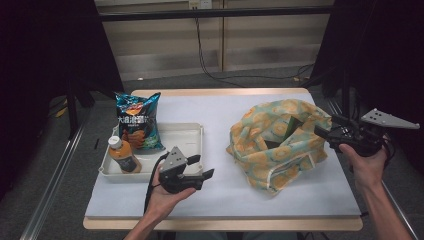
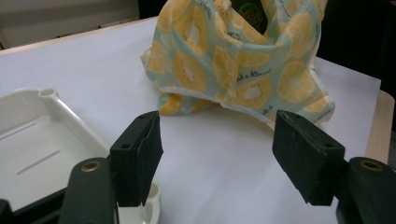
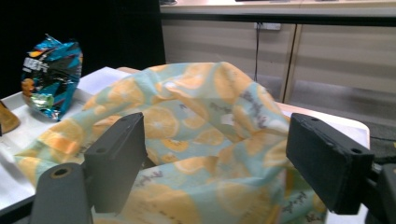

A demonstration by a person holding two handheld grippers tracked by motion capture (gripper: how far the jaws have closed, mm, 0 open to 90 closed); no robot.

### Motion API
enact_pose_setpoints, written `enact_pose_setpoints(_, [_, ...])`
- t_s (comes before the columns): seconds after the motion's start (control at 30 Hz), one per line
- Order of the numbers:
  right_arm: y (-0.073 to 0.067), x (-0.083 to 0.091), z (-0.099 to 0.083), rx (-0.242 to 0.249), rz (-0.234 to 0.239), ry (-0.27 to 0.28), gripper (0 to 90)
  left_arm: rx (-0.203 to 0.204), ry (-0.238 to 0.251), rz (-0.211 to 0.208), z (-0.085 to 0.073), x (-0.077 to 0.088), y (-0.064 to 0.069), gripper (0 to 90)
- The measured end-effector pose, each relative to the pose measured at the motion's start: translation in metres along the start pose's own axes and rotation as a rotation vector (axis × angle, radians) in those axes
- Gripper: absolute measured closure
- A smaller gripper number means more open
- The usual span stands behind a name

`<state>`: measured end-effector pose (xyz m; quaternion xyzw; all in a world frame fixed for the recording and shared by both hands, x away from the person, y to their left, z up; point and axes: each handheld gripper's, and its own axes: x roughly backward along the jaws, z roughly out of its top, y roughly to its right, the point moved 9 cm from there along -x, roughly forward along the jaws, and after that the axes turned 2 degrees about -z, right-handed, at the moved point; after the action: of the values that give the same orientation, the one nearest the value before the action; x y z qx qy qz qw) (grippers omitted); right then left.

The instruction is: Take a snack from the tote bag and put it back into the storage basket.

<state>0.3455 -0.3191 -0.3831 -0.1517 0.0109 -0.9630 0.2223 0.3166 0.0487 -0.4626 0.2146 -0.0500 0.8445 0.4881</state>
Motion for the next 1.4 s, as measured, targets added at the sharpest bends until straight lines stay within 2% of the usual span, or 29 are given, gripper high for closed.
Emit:
enact_pose_setpoints(0.1, [0.007,0.002,0.006,-0.012,-0.012,0.011,19.4,-0.008,-0.004,-0.014,0.005,-0.009,0.003,34.5])
enact_pose_setpoints(0.2, [0.008,0.004,0.015,0.002,-0.021,0.021,17.6,-0.007,0.006,-0.029,0.012,-0.016,0.005,37.4])
enact_pose_setpoints(0.27, [0.010,0.001,0.018,-0.010,-0.009,0.014,15.2,-0.013,0.012,-0.046,0.016,-0.021,0.006,38.6])
enact_pose_setpoints(0.33, [0.012,-0.010,0.014,-0.004,-0.011,-0.013,13.9,-0.022,0.006,-0.051,0.019,-0.026,0.005,41.7])
enact_pose_setpoints(0.37, [0.011,-0.016,0.012,-0.004,0.000,-0.024,13.3,-0.011,0.014,-0.065,0.021,-0.030,0.007,41.8])
enact_pose_setpoints(0.43, [0.012,-0.029,0.006,0.006,-0.005,-0.049,13.2,-0.016,0.008,-0.079,0.023,-0.036,0.008,41.7])
enact_pose_setpoints(0.47, [0.012,-0.036,0.003,0.009,0.008,-0.061,13.2,-0.011,0.008,-0.081,0.024,-0.039,0.009,41.4])
enact_pose_setpoints(0.63, [0.024,-0.065,-0.018,0.018,-0.011,-0.145,14.0,-0.019,-0.001,-0.104,0.025,-0.052,0.016,39.2])
enact_pose_setpoints(0.73, [0.032,-0.077,-0.029,0.014,-0.026,-0.177,18.4,-0.030,-0.004,-0.112,0.028,-0.055,0.020,38.5])
enact_pose_setpoints(0.8, [0.035,-0.081,-0.035,-0.002,-0.029,-0.187,26.7,-0.034,0.003,-0.121,0.031,-0.055,0.023,38.0])
enact_pose_setpoints(0.83, [0.035,-0.082,-0.037,-0.004,-0.031,-0.190,36.1,-0.037,0.002,-0.120,0.032,-0.056,0.024,37.9])
enact_pose_setpoints(0.93, [0.029,-0.081,-0.040,-0.012,0.013,-0.198,68.7,-0.043,0.010,-0.133,0.036,-0.057,0.029,37.4])
enact_pose_setpoints(1.03, [0.018,-0.076,-0.041,-0.030,0.071,-0.189,86.3,-0.049,0.018,-0.146,0.041,-0.059,0.034,37.6])
enact_pose_setpoints(1.13, [0.005,-0.071,-0.041,-0.035,0.122,-0.178,89.7,-0.056,0.037,-0.166,0.047,-0.064,0.041,41.7])
enact_pose_setpoints(1.23, [-0.014,-0.064,-0.041,-0.040,0.177,-0.172,90.0,-0.065,0.035,-0.181,0.050,-0.070,0.047,46.7])
enact_pose_setpoints(1.33, [-0.032,-0.056,-0.042,-0.038,0.231,-0.176,90.0,-0.081,0.026,-0.193,0.050,-0.074,0.050,57.2])
enact_pose_setpoints(1.4, [-0.040,-0.054,-0.044,-0.026,0.246,-0.190,90.0,-0.083,0.037,-0.200,0.051,-0.078,0.051,62.4])
